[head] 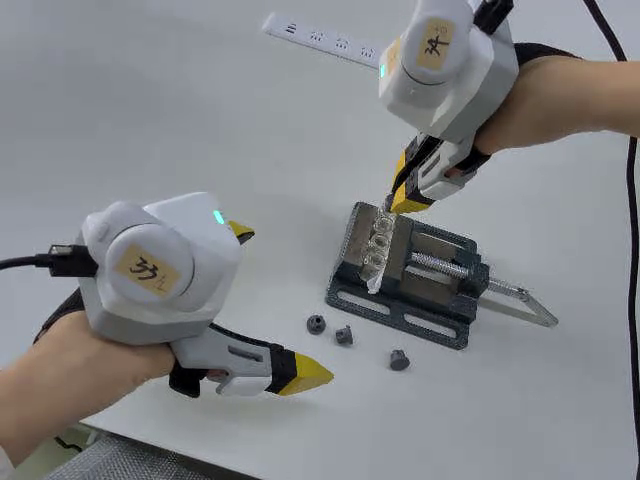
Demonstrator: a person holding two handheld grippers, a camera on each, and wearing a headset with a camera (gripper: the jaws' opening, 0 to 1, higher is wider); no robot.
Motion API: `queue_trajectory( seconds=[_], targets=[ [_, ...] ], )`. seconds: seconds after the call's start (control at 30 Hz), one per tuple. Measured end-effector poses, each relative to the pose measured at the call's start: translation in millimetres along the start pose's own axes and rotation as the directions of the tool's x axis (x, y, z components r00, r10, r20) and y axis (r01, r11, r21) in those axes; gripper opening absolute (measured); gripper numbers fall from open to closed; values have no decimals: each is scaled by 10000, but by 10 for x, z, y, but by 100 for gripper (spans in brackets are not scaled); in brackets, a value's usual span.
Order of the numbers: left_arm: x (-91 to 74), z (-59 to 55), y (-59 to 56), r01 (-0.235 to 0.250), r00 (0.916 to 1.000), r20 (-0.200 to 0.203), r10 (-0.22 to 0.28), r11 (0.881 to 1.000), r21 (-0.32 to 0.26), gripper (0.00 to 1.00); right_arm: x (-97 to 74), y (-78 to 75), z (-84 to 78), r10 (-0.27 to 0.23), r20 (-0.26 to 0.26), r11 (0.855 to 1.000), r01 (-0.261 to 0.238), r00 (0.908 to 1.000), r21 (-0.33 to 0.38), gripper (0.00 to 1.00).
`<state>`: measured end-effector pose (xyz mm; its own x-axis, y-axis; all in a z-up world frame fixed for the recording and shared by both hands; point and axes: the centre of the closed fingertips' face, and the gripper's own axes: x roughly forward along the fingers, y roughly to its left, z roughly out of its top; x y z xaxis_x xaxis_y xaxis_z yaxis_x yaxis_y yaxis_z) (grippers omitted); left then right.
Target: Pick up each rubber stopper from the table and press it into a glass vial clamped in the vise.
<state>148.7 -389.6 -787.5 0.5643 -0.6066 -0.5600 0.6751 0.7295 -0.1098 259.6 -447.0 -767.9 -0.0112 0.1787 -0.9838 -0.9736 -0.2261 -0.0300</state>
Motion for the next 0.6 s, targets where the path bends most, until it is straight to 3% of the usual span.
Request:
queue_trajectory(
  seconds=[0.3,0.6],
  targets=[
    [11,-6,-15,42,10000,-31,-42,10000,-42,97,-5,10,-9,90,133,10000,-91,9999,36,7],
    [20,6,-22,66,10000,-36,-66,10000,-52,97,-55,27,-1,189,337,9998,-191,9993,36,16]
  ],
)
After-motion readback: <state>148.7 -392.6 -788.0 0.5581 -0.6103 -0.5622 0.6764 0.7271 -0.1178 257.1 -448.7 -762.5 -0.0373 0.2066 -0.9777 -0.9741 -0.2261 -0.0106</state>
